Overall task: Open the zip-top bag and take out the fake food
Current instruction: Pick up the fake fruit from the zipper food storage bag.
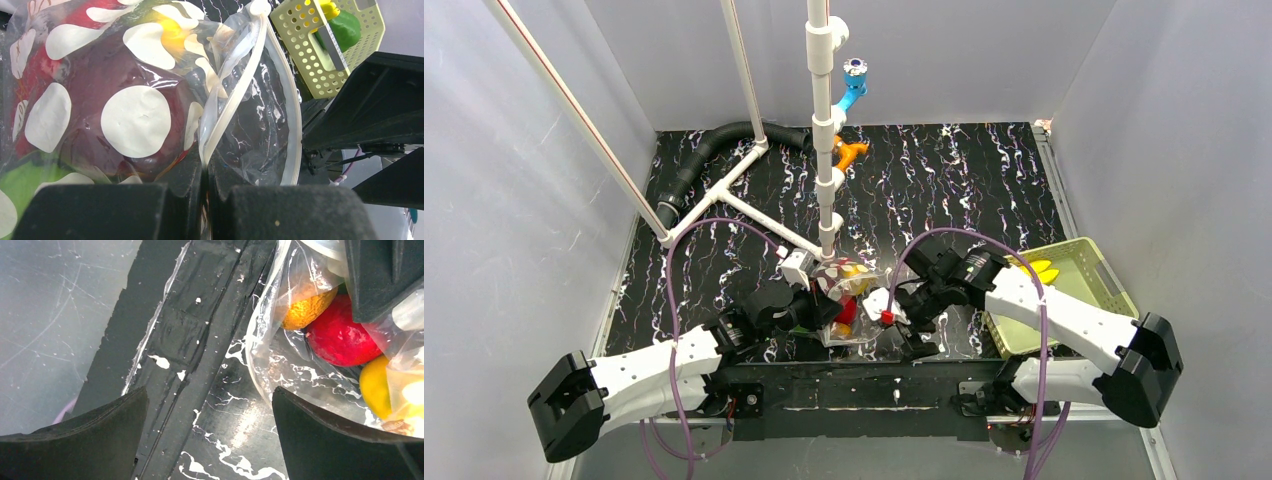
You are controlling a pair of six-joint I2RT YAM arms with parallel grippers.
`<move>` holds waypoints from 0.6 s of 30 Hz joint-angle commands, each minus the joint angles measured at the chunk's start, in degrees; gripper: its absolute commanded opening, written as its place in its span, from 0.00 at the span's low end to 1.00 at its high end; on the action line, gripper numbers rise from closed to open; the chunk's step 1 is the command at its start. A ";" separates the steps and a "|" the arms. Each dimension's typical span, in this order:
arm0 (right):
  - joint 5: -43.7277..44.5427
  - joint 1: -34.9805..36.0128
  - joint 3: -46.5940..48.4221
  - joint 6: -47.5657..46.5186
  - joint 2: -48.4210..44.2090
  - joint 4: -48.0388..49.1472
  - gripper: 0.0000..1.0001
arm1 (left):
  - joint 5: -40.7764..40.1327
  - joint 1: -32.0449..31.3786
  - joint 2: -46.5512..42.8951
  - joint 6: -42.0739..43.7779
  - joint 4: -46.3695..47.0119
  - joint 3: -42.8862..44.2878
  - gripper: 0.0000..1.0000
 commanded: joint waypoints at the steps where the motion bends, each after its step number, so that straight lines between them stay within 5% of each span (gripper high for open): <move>1: 5.66 2.44 4.95 1.73 1.25 2.83 0.98 | -0.38 -0.17 0.05 -0.56 0.32 1.84 0.00; 7: 10.44 5.93 7.71 7.28 5.01 7.45 0.94 | -0.08 -0.18 -0.15 -1.00 0.20 2.09 0.00; 18: 14.21 5.59 7.94 26.45 10.72 21.23 0.50 | -0.38 -0.20 -2.23 -1.27 -0.61 1.60 0.00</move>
